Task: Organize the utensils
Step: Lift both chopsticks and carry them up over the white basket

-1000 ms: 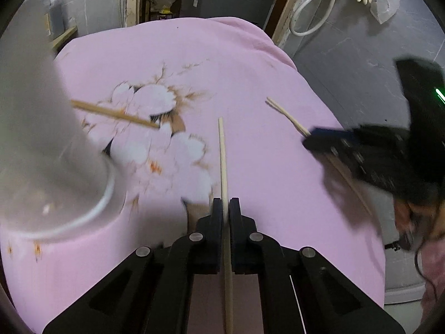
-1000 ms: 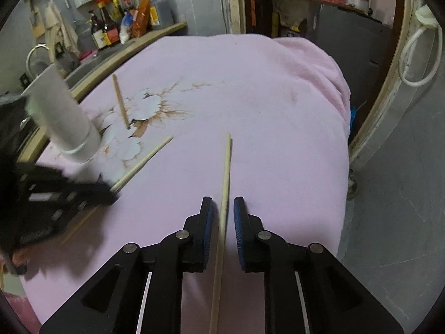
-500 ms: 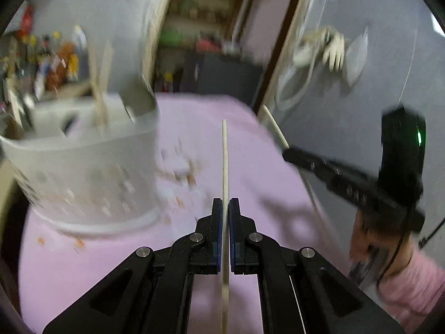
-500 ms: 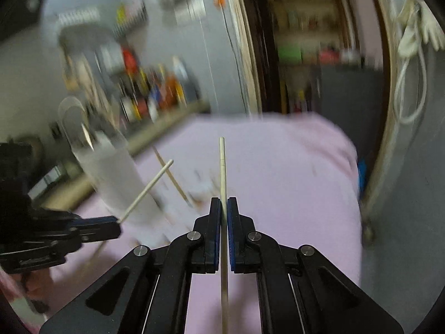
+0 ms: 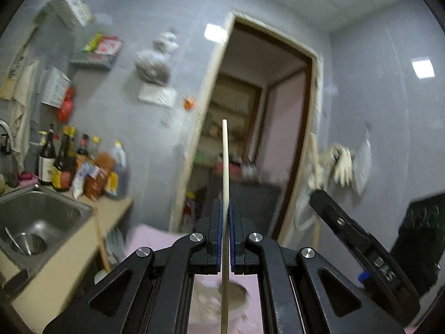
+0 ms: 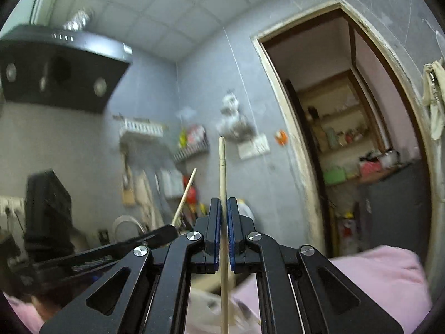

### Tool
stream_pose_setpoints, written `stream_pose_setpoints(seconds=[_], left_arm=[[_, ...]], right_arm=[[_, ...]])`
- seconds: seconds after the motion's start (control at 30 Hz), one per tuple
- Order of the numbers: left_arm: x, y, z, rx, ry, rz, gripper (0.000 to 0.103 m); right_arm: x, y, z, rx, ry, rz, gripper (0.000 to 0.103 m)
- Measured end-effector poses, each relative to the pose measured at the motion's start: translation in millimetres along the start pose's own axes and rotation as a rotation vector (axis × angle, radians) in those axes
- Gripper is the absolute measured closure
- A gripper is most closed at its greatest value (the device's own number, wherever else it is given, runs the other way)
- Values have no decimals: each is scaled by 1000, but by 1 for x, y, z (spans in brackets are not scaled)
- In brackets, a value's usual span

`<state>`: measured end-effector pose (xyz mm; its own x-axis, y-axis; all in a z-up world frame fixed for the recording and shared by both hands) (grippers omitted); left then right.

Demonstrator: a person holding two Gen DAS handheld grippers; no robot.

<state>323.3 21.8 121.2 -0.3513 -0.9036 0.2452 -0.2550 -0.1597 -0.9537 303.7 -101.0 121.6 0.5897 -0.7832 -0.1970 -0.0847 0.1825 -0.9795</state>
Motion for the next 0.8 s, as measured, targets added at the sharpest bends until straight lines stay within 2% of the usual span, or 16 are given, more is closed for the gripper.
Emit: stream_pose_setpoints(seconds=[0.1, 0.17, 0.33, 0.6, 0.8], left_arm=[[-40, -18, -8, 58, -45, -52, 101], [-69, -23, -5, 77, -49, -127, 101], [-120, -24, -1, 141, -74, -233, 101], [-136, 0, 6, 156, -106, -281, 101], [-134, 17, 14, 147, -163, -257, 101]], right_arm=[[-7, -8, 16, 56, -32, 60, 100], [-10, -9, 26, 76, -42, 85, 100], [-9, 2, 43, 100, -8, 77, 100], [-5, 32, 62, 82, 87, 5, 100], [6, 48, 70, 69, 136, -9, 100]])
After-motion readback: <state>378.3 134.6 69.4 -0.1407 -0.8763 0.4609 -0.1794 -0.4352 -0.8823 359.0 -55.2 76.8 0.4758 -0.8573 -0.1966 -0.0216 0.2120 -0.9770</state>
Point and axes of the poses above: each gripper's, at about its wrist camera, not at the fingertips, and z roughly the way its jaws point, x to its right, y to its underside, the point moved 10 cm from there along z, roughly the way its jaws point, and after that the axes turned 11 degrees about -x, right-handed, at the moved point
